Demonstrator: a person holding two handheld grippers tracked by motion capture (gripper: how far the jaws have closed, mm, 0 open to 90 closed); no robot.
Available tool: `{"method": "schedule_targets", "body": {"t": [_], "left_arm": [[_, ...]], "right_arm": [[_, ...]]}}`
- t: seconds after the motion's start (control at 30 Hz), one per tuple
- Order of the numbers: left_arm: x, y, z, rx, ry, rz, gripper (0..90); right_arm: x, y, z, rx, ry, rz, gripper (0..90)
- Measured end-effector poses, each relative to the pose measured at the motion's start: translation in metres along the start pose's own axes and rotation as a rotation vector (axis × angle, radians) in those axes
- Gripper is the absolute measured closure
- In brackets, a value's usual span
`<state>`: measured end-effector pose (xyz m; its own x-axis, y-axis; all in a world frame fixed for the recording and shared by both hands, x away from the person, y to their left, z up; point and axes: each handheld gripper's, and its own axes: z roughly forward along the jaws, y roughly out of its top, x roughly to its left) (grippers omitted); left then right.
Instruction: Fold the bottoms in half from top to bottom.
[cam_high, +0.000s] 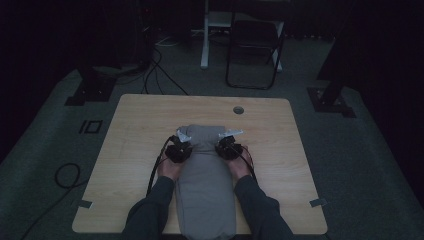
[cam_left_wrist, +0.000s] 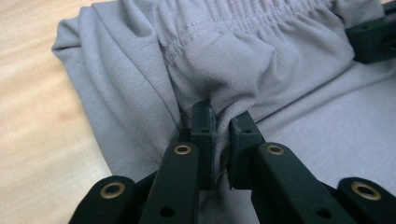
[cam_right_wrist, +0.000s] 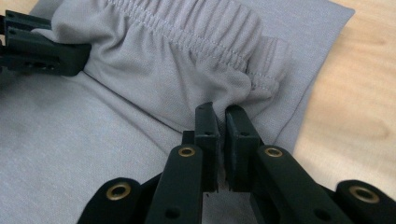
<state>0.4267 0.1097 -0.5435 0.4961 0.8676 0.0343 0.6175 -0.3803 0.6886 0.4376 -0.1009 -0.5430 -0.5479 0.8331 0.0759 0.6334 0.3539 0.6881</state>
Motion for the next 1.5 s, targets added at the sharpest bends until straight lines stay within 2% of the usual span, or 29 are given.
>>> {"method": "schedule_targets", "body": {"t": [0.07, 0.13, 0.23, 0.27, 0.37, 0.5, 0.57, 0.63, 0.73, 0.83, 0.9, 1.07, 1.1, 1.13, 1.17, 1.2, 1.27, 1.3, 1.33, 1.4, 1.43, 1.47, 1.5], "left_arm": [[0.003, 0.008, 0.006, 0.016, 0.015, -0.008, 82.9], [0.003, 0.016, 0.011, 0.032, 0.038, -0.017, 82.8], [0.002, 0.024, 0.016, 0.052, 0.074, -0.019, 82.7], [0.002, 0.025, 0.017, 0.056, 0.078, -0.025, 82.7], [0.005, 0.027, 0.017, 0.06, 0.055, -0.071, 82.7], [0.009, 0.03, 0.009, 0.038, 0.032, -0.074, 84.1], [0.01, 0.036, 0.001, 0.018, 0.014, -0.057, 84.5], [0.013, 0.044, -0.011, -0.016, -0.004, -0.059, 84.7], [0.016, 0.058, -0.039, -0.104, -0.039, -0.074, 84.7], [0.013, 0.063, -0.066, -0.168, -0.071, -0.054, 84.7], [0.01, 0.063, -0.081, -0.192, -0.088, -0.039, 84.7], [-0.002, 0.053, -0.114, -0.244, -0.152, -0.027, 84.7], [-0.002, 0.053, -0.114, -0.244, -0.152, -0.027, 84.7], [-0.005, 0.048, -0.121, -0.254, -0.173, -0.031, 84.7], [-0.008, 0.044, -0.125, -0.254, -0.186, -0.031, 84.6], [-0.011, 0.039, -0.129, -0.25, -0.195, -0.028, 84.6], [-0.018, 0.026, -0.132, -0.236, -0.211, -0.018, 84.6], [-0.018, 0.026, -0.132, -0.236, -0.211, -0.018, 84.5], [-0.027, 0.007, -0.128, -0.18, -0.219, -0.004, 84.4], [-0.035, -0.014, -0.118, -0.12, -0.214, 0.015, 84.3], [-0.038, -0.023, -0.112, -0.094, -0.217, 0.013, 84.2], [-0.04, -0.031, -0.106, -0.058, -0.212, 0.029, 84.0], [-0.04, -0.031, -0.106, -0.058, -0.212, 0.029, 83.8]], "right_arm": [[-0.003, 0.006, 0.004, 0.009, -0.013, 0.013, 85.7], [-0.006, 0.012, 0.009, 0.002, -0.051, 0.019, 84.9], [-0.007, 0.017, 0.015, -0.013, -0.082, 0.062, 85.0], [-0.006, 0.018, 0.016, -0.01, -0.091, 0.059, 85.1], [-0.006, 0.021, 0.017, 0.004, -0.09, 0.051, 85.5], [-0.01, 0.023, 0.011, -0.006, -0.075, 0.063, 86.9], [-0.01, 0.026, 0.002, -0.038, -0.081, 0.053, 87.0], [-0.01, 0.032, -0.009, -0.075, -0.081, 0.045, 87.1], [-0.011, 0.041, -0.026, -0.127, -0.076, 0.028, 87.1], [-0.011, 0.048, -0.05, -0.201, -0.062, 0.014, 87.1], [-0.009, 0.049, -0.065, -0.242, -0.05, 0.002, 87.1], [-0.002, 0.042, -0.096, -0.291, -0.029, -0.066, 87.1], [-0.002, 0.042, -0.096, -0.291, -0.029, -0.066, 87.1], [0.0, 0.04, -0.102, -0.302, -0.023, -0.078, 87.1], [0.002, 0.034, -0.113, -0.307, 0.01, -0.092, 87.1], [0.003, 0.03, -0.117, -0.297, 0.031, -0.095, 87.1], [0.005, 0.025, -0.119, -0.286, 0.045, -0.1, 87.1], [0.005, 0.025, -0.119, -0.286, 0.045, -0.1, 87.1], [0.012, 0.007, -0.12, -0.237, 0.067, -0.134, 87.1], [0.016, -0.008, -0.117, -0.206, 0.079, -0.145, 87.1], [0.02, -0.018, -0.113, -0.177, 0.083, -0.156, 87.1], [0.024, -0.027, -0.109, -0.156, 0.088, -0.16, 87.1], [0.024, -0.027, -0.109, -0.156, 0.088, -0.16, 87.1]]}}
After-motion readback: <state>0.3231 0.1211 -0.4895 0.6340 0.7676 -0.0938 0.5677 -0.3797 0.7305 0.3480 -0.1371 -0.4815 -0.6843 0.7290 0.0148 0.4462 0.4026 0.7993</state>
